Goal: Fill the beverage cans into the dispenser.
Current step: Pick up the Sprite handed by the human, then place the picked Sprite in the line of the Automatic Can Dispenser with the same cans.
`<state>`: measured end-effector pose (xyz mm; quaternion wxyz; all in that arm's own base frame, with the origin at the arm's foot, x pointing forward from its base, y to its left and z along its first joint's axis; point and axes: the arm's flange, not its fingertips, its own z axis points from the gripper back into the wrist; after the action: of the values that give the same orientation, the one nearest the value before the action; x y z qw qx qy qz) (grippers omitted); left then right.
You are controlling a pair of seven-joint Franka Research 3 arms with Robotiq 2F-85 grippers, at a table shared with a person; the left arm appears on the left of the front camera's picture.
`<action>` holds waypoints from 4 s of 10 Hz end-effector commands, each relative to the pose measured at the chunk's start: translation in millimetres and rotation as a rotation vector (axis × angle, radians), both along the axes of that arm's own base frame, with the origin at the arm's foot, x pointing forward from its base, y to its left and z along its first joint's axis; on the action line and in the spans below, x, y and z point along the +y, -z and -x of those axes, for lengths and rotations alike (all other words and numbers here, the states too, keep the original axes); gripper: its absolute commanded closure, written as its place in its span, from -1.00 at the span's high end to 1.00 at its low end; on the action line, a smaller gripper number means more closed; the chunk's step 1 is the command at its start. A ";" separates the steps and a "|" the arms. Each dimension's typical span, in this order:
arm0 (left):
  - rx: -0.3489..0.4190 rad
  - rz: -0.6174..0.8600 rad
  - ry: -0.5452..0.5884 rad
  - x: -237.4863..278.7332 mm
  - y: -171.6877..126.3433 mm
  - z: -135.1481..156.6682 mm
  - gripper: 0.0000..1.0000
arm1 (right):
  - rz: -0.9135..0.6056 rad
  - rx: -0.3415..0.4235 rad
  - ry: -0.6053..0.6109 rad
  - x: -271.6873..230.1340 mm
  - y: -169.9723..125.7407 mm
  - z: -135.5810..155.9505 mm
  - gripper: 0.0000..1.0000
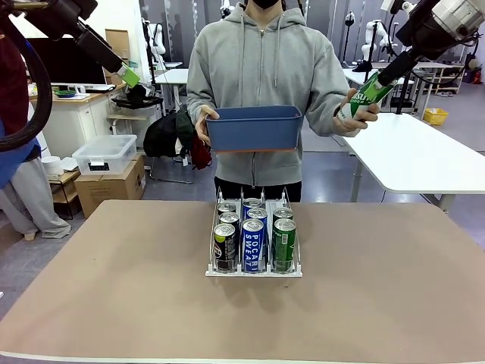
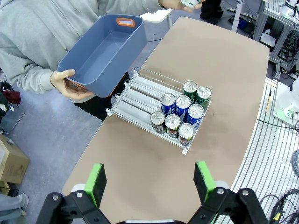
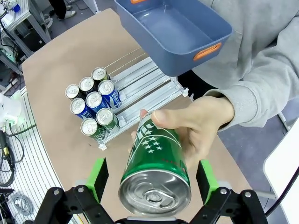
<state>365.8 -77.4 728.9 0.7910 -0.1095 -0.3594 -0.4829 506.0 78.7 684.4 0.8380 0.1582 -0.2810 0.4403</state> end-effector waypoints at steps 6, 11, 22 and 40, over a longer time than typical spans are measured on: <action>0.003 0.001 -0.002 1.2 1.1 -1.0 1.00 | -0.059 -0.054 0.050 -1.8 -2.2 2.7 -1.00; 0.003 0.001 -0.002 1.2 1.1 -1.0 1.00 | -0.036 -0.104 -0.002 -0.2 -3.9 6.0 -1.00; 0.003 0.001 -0.002 1.2 1.1 -1.0 1.00 | -0.017 -0.074 0.004 1.3 -7.2 2.5 -0.15; 0.003 0.001 -0.002 1.2 1.1 -1.0 1.00 | -0.017 -0.074 0.004 1.3 -7.2 2.5 -0.15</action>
<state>365.8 -77.4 728.9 0.7910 -0.1095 -0.3594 -0.4829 504.9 80.3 688.9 0.8274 0.1503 -0.3131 0.4414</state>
